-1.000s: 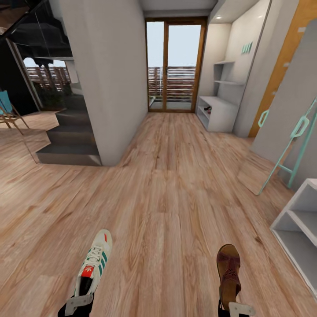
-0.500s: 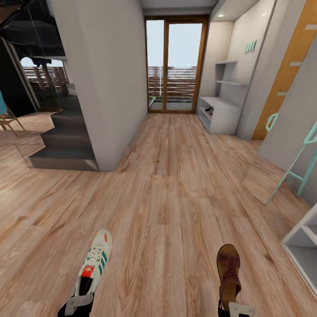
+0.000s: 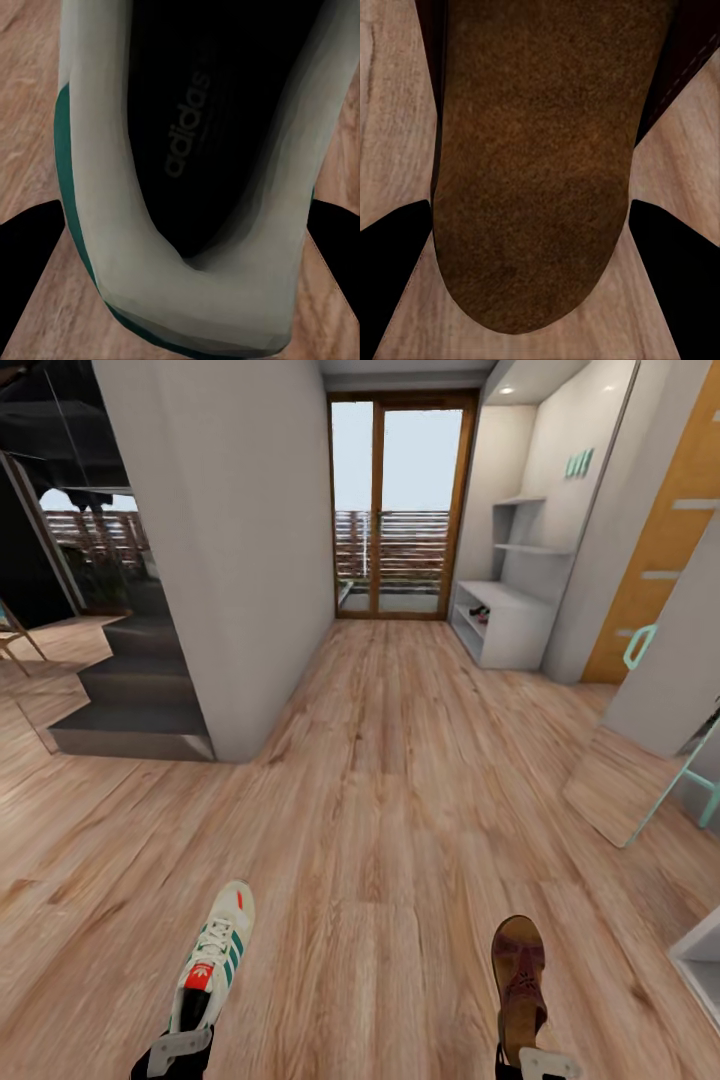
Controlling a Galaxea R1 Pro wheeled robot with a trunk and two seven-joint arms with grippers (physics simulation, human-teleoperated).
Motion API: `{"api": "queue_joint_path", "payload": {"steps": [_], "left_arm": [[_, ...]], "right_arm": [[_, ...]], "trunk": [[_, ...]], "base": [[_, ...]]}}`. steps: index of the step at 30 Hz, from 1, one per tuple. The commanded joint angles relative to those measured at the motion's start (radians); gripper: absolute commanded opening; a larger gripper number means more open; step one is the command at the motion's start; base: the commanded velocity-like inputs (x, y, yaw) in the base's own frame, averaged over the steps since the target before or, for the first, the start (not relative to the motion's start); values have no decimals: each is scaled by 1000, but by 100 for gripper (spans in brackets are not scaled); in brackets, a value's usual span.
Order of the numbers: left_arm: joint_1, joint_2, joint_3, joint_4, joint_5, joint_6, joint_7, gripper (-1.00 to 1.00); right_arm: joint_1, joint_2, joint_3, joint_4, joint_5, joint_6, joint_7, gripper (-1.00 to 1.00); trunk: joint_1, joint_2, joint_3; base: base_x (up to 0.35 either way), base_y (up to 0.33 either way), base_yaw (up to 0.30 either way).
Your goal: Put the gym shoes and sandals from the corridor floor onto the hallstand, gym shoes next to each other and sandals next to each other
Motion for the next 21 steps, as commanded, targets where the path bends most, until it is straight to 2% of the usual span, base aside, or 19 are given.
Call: {"api": "queue_joint_path", "payload": {"steps": [1, 11, 21], "left_arm": [[-1, -1, 9, 1, -9, -4, -5, -100], [-1, -1, 9, 1, -9, -5, -5, -100], [5, -1, 9, 1, -9, -18, -5, -100]], "right_arm": [[-1, 0, 2, 6, 9, 0, -9, -100], [-1, 0, 3, 30, 9, 0, -8, -100], [-1, 0, 3, 30, 7, 0, -8, -100]], "trunk": [[0, 0, -1], [0, 0, -1], [0, 0, -1]], "base": [[328, 0, 0], [328, 0, -1], [328, 0, -212]]}}
